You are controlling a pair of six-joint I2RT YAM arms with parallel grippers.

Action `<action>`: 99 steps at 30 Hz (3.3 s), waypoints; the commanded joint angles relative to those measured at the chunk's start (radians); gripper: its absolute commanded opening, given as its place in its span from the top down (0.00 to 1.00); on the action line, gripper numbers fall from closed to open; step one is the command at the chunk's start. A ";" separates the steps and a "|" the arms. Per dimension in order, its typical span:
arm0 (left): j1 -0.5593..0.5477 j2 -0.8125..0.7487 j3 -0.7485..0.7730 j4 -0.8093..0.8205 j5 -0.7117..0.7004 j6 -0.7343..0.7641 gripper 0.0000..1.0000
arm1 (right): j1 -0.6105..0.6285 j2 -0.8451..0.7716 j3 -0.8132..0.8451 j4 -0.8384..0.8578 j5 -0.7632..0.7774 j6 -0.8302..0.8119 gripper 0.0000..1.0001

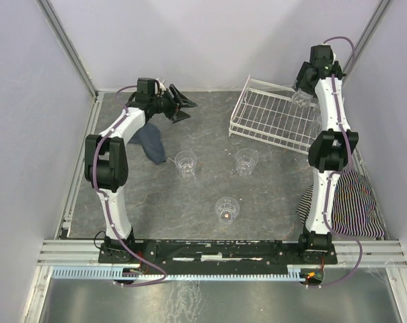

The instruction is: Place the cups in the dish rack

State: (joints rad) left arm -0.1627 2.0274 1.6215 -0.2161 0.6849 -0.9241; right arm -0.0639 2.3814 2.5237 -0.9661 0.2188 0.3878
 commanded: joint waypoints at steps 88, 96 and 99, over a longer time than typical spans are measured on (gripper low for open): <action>-0.352 -0.226 -0.100 -0.301 -0.333 0.505 0.30 | -0.006 -0.383 -0.323 0.189 0.094 -0.078 0.12; -0.483 -0.183 -0.048 -0.338 -0.437 0.535 0.31 | -0.006 -0.594 -0.557 0.238 0.065 -0.055 0.12; -0.530 -0.127 0.030 -0.396 -0.479 0.573 0.30 | -0.006 -0.661 -0.640 0.251 0.057 -0.056 0.12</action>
State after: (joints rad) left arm -0.6430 1.8626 1.5356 -0.5625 0.2867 -0.4438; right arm -0.0738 1.8145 1.9648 -0.7689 0.2878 0.3279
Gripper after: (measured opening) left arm 0.698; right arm 0.878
